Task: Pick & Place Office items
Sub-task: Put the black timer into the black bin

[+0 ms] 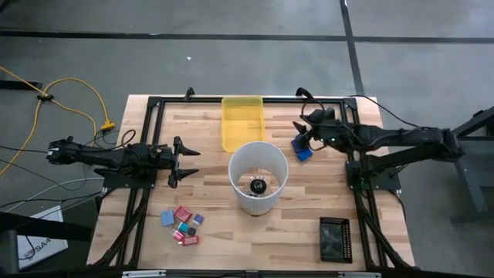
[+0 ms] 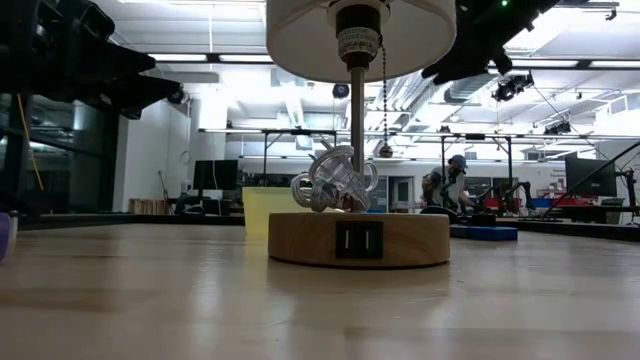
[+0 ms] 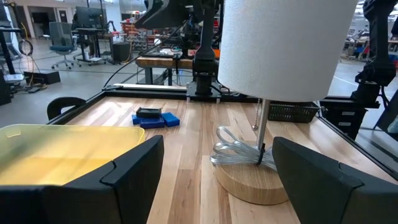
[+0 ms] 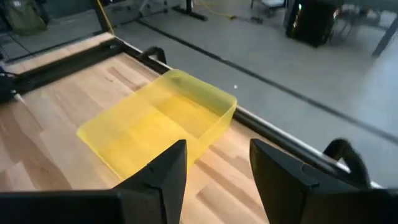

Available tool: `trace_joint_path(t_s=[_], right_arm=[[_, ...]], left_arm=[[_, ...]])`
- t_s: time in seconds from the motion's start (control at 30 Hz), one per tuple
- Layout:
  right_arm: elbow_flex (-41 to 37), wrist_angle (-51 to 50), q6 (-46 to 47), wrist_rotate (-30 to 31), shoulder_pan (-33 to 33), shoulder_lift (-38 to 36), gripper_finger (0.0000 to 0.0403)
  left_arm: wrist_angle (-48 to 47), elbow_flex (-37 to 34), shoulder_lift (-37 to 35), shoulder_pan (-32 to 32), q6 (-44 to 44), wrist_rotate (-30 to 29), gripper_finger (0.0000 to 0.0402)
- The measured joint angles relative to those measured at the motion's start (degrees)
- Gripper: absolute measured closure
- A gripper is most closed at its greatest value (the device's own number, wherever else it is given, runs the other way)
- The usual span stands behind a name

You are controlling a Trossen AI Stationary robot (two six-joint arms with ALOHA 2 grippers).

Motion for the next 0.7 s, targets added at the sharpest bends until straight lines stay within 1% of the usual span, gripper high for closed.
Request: trace_joint_path(t_s=[0.13, 0.23, 0.43, 0.53, 0.7], right_arm=[[0.13, 0.45, 3.55, -1.57, -1.33, 0.56, 0.024], [0.13, 0.56, 6.75, -1.59, -1.88, 0.63, 0.024], [0.13, 1.21, 7.21, -0.32, -2.48, 0.57, 0.024], [2.56, -3.49, 8.53, -1.32, -2.46, 0.63, 0.024], [11.05, -14.36, 13.23, -2.27, -2.33, 3.98, 0.024]], left_arm=[[0.0, 0.0, -0.01, 0.0, -0.01, 0.0, 0.0109], [0.01, 0.0, -0.01, 0.0, -0.02, -0.02, 0.0109], [0.0, 0.0, 0.0, 0.0, 0.0, -0.01, 0.0109], [0.0, 0.0, -0.01, 0.0, 0.0, 0.0, 0.0109], [-0.02, 0.0, 0.01, 0.0, -0.01, -0.02, 0.0109]])
